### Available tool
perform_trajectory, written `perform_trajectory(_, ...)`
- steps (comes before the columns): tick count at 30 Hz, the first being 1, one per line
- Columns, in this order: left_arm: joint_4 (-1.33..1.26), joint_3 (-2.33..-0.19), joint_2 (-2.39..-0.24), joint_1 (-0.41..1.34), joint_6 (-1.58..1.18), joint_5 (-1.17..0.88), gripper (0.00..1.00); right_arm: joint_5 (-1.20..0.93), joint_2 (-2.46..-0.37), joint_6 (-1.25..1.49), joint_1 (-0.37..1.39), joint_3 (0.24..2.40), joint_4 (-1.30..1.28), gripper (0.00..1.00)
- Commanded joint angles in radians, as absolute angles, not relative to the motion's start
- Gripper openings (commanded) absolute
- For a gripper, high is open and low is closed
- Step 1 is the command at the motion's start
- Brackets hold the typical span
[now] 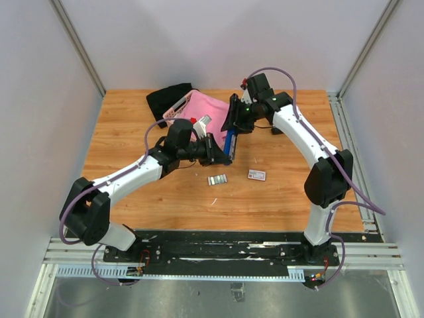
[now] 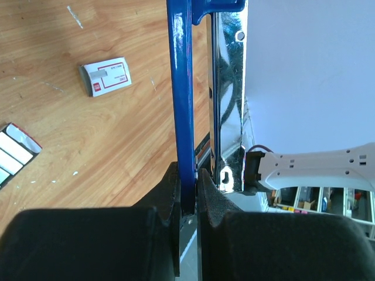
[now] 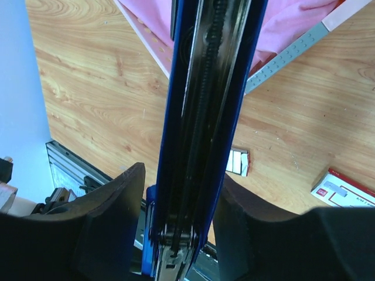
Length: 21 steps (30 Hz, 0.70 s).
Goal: Load the staples into the stapler
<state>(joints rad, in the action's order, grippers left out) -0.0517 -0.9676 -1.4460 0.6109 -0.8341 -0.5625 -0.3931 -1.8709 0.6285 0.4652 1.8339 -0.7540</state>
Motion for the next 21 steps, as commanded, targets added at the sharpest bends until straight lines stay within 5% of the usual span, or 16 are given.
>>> perform_trajectory(1, -0.155, -0.989, -1.403, 0.615, -0.800, -0.587, 0.00, -0.390, -1.878, 0.629, 0.486, 1.873, -0.761, 0.43)
perform_trajectory(6, -0.121, -1.003, -1.423, 0.615, -0.799, -0.578, 0.00, -0.380, -1.865, 0.614, 0.486, 1.887, -0.754, 0.08)
perform_trajectory(8, -0.090, -1.016, -1.436, 0.615, -0.788, -0.562, 0.14, -0.369, -1.856, 0.590, 0.484, 1.895, -0.755, 0.01)
perform_trajectory(12, -0.026, -1.027, -1.416, 0.611, -0.750, -0.482, 0.59, -0.329, -1.823, 0.503, 0.467, 1.905, -0.787, 0.00)
perform_trajectory(14, 0.008, -1.023, -1.383, 0.602, -0.726, -0.432, 0.73, -0.297, -1.798, 0.443, 0.450, 1.899, -0.819, 0.00)
perform_trajectory(21, 0.060, -0.936, -1.235, 0.487, -0.717, -0.348, 0.88, -0.242, -1.653, 0.241, 0.357, 1.681, -0.889, 0.00)
